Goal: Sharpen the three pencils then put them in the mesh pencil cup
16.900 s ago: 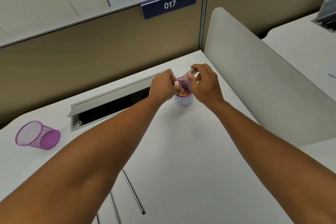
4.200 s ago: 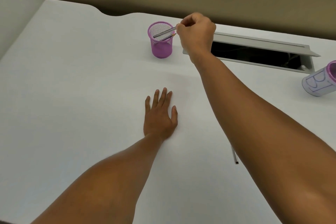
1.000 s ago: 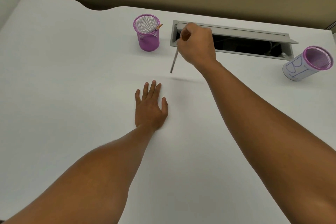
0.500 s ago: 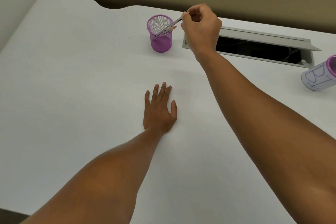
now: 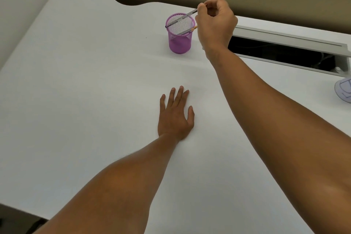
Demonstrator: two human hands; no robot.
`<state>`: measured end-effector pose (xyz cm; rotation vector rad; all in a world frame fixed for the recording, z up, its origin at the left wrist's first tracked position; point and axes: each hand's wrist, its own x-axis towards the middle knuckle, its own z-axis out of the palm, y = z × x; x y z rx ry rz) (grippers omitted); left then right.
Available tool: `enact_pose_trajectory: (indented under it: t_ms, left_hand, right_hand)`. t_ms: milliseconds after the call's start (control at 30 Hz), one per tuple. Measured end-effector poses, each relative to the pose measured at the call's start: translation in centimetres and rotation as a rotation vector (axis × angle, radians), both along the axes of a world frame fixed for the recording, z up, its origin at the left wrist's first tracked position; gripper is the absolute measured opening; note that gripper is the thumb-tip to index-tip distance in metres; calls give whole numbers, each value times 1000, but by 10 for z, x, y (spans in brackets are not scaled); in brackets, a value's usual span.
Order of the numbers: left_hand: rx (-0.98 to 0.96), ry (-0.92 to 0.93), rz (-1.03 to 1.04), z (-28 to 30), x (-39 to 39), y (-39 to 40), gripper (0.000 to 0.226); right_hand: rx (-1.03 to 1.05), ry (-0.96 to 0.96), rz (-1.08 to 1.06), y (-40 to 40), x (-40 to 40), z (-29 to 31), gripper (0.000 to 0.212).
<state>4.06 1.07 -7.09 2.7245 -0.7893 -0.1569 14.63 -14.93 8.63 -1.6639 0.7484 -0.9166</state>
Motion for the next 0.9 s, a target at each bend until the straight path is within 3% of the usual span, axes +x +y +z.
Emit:
enact_pose_trajectory:
  t_ms: [233, 600, 900]
  left_hand:
    - [9, 7, -1, -1, 2, 0, 59]
    - [11, 20, -7, -1, 1, -1, 59]
    - [6, -2, -12, 1, 1, -1, 59]
  right_hand:
    - [-25, 3, -39, 0, 8, -4, 7]
    - [-154, 417, 87, 1, 8, -26, 17]
    - [-138, 491, 69, -3, 6, -38, 22]
